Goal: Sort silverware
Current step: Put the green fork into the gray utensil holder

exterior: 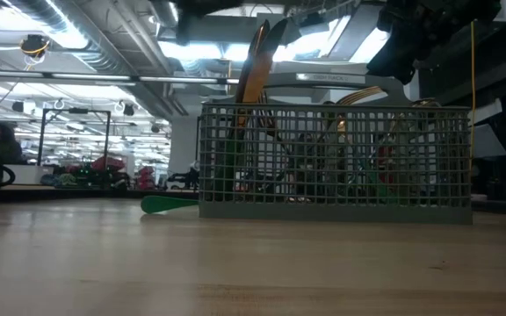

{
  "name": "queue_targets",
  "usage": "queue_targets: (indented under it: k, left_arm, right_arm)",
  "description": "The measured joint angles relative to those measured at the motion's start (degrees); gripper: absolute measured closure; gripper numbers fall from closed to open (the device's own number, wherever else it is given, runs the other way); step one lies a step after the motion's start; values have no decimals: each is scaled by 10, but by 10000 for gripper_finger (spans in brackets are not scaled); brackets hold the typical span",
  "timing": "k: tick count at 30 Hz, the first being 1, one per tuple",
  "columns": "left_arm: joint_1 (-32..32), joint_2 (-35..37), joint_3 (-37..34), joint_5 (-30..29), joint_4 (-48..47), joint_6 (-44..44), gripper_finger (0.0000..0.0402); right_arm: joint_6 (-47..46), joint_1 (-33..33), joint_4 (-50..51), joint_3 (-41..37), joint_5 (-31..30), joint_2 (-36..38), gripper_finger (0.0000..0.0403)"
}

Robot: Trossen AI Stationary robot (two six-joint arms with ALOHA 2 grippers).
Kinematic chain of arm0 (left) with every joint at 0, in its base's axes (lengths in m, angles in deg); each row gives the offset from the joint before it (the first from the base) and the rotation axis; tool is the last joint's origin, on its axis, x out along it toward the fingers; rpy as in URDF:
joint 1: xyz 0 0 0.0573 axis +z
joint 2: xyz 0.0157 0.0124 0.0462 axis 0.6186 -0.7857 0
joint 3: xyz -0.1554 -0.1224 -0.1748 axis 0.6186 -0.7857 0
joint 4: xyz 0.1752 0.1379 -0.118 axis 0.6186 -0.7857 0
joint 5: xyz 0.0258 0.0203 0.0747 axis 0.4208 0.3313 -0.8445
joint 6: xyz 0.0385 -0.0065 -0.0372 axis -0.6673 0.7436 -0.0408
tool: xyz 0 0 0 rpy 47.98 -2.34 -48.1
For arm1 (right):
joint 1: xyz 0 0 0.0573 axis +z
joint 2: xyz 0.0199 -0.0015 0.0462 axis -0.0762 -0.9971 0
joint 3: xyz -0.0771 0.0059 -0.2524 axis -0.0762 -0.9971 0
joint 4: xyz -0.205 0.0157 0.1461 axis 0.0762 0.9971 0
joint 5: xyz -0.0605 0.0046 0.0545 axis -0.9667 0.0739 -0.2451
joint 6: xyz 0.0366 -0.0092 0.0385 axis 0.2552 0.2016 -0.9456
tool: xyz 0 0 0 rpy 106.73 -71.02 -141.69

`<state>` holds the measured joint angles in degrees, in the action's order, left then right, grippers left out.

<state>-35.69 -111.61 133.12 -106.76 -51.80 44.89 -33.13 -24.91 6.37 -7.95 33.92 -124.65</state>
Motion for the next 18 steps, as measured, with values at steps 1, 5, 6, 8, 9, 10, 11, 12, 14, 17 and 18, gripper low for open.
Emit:
queue_targets:
  k: [1, 5, 6, 8, 9, 10, 11, 12, 14, 17, 18]
  left_arm:
    - [-2, -19, 0, 0, 47, -32, 400]
    - [-10, -103, 0, 0, 185, -145, 398]
    - [-13, -123, 0, 4, 206, -162, 398]
    - [-18, -160, 0, 27, 232, -191, 398]
    - [-20, -175, 0, 42, 239, -199, 397]
    - [-23, -187, 0, 58, 241, -207, 397]
    - [-26, -197, 0, 71, 243, -209, 397]
    - [-29, -205, 0, 82, 244, -209, 397]
    - [-35, -216, 0, 98, 244, -211, 397]
    - [-46, -223, 0, 107, 212, -240, 396]
    - [-49, -224, 0, 107, 196, -253, 396]
  right_arm:
    - [0, 0, 0, 0, -2, 0, 281]
    - [0, 0, 0, 0, -12, 0, 281]
    - [0, 0, 0, 0, -12, 0, 281]
    - [0, 0, 0, 0, -12, 0, 281]
    - [0, 0, 0, 0, -12, 0, 281]
    - [0, 0, 0, 0, -12, 0, 281]
    - [0, 0, 0, 0, -12, 0, 281]
    - [0, 0, 0, 0, -12, 0, 281]
    - [0, 0, 0, 0, -12, 0, 281]
    - [0, 0, 0, 0, -12, 0, 281]
    - [0, 0, 0, 0, -12, 0, 281]
